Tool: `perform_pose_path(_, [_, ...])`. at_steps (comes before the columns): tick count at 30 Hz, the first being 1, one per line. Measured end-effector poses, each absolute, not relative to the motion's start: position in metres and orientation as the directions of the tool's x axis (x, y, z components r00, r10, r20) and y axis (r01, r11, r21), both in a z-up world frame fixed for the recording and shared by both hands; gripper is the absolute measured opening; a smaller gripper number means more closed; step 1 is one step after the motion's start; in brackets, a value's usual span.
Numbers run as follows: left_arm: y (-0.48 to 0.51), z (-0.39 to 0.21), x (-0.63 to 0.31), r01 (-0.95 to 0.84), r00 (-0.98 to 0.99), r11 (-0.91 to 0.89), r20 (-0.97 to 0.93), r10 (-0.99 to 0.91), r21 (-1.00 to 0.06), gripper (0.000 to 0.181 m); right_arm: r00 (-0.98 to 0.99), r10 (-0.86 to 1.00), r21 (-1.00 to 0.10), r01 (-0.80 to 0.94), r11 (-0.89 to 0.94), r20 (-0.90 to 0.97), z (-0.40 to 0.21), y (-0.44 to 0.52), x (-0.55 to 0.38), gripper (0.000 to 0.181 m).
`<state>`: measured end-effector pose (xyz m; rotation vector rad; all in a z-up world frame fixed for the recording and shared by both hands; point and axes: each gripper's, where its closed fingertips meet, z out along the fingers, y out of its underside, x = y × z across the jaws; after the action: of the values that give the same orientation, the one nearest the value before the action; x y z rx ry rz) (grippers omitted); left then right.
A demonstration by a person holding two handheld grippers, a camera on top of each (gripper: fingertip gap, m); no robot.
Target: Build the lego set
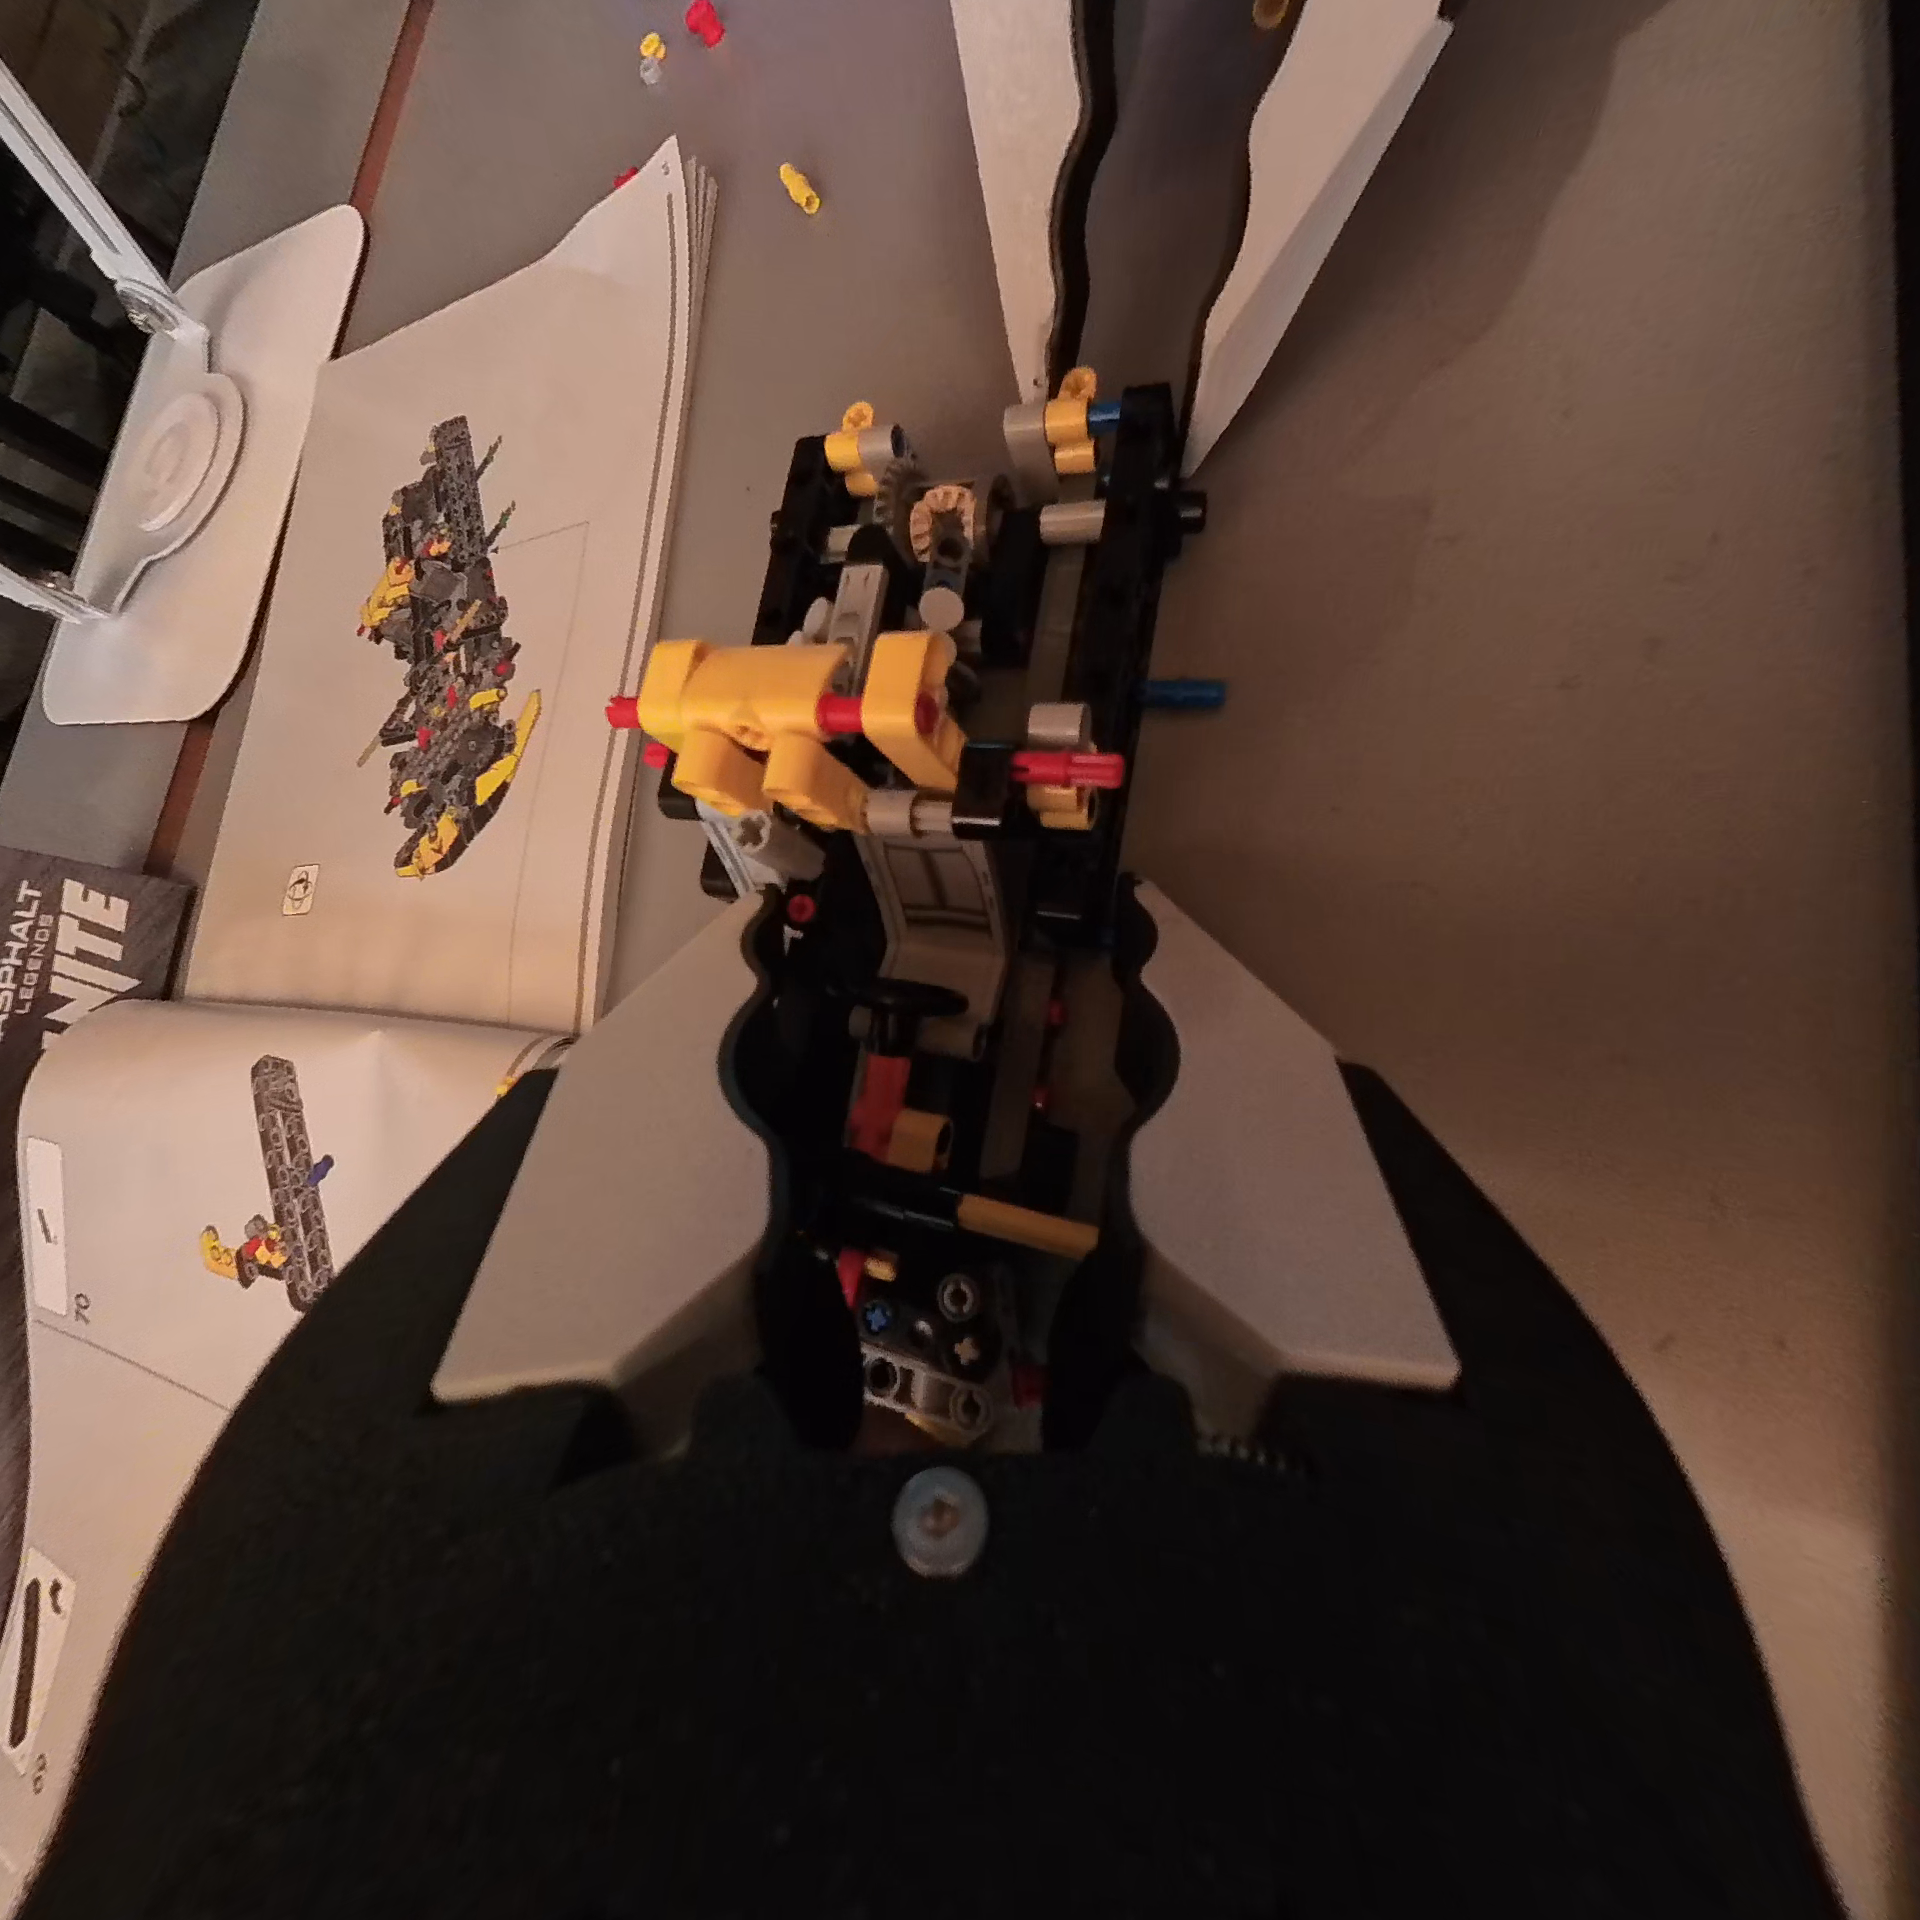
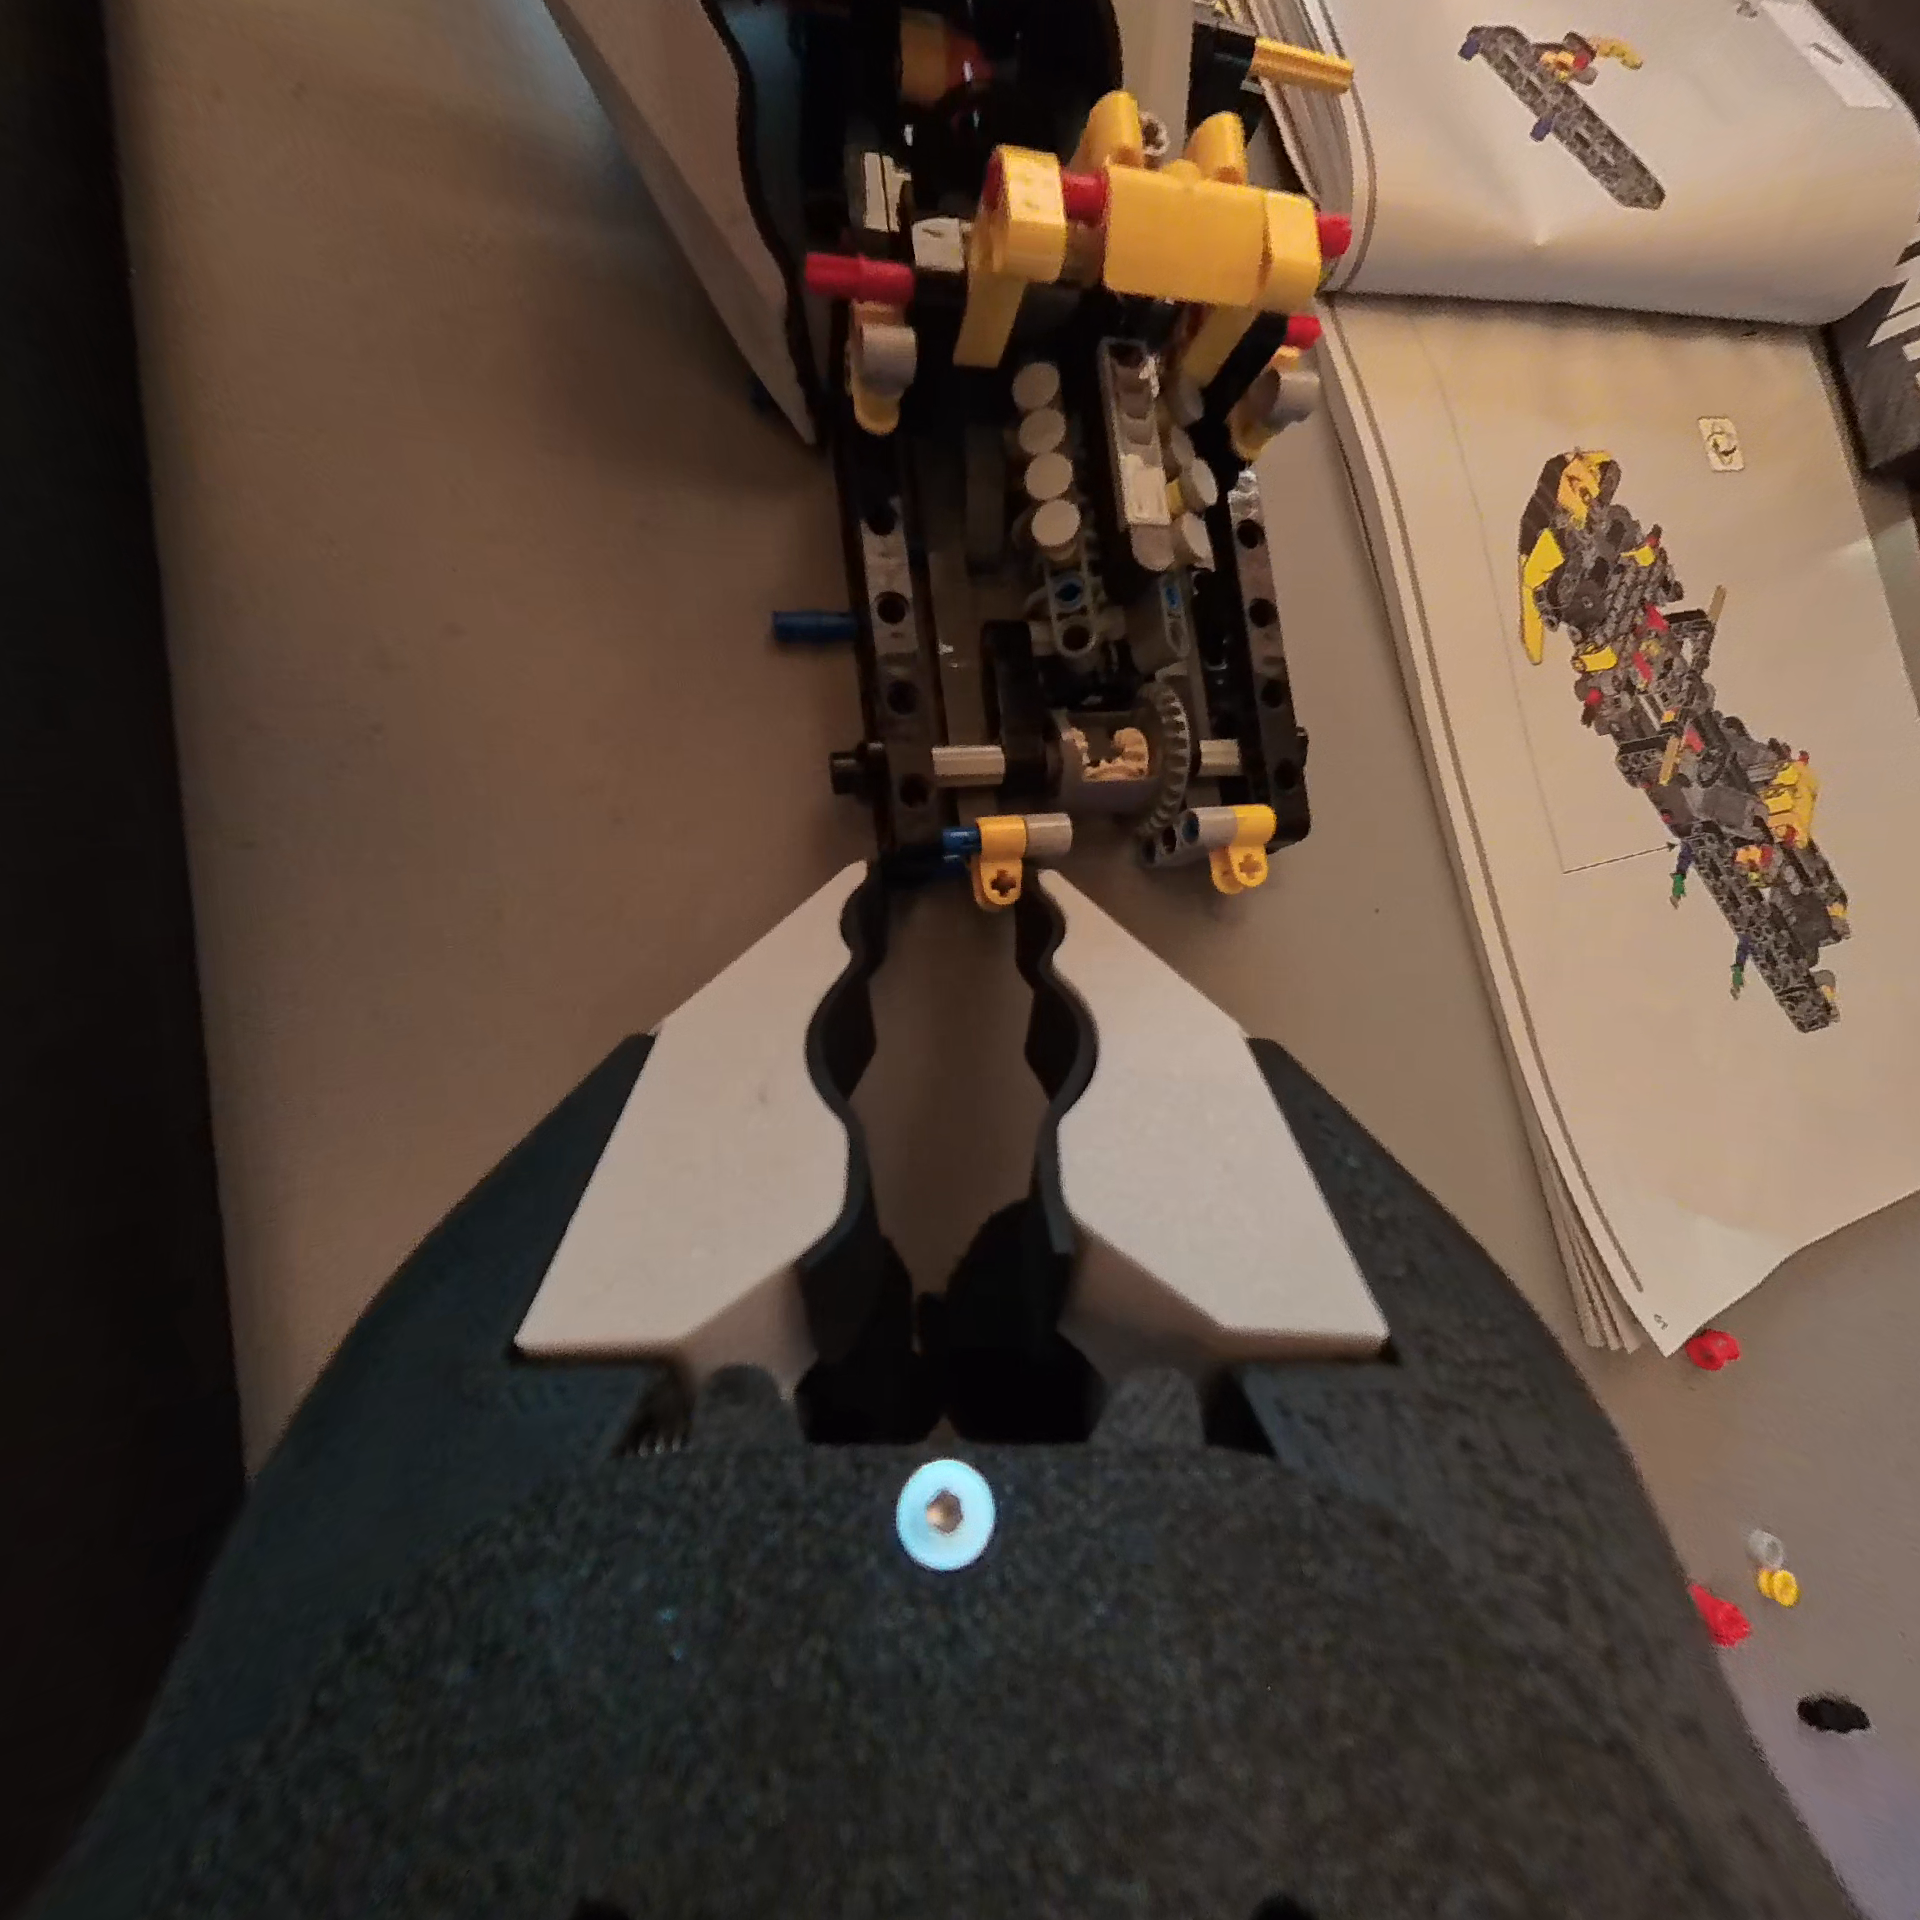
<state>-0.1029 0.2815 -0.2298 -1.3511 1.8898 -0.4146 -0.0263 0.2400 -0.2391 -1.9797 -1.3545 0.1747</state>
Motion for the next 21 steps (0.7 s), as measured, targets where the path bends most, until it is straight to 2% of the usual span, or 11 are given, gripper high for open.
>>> perform_pose_path(17, [0.2839,-0.2297,-0.1032,-0.663,-0.143,0.387,-0.399,-0.906,-0.641,0.062,0.479,0.851,-0.676,0.702,-0.225,0.214,-0.2375,0.2394,-0.0281,0.029])
perform_pose_path(21, [0.2842,-0.2296,-0.1031,-0.664,-0.14,0.385,-0.399,-0.906,-0.641,0.062,0.482,0.861,-0.69,0.679,-0.252,0.16,-0.236,0.2369,-0.0256,0.04])
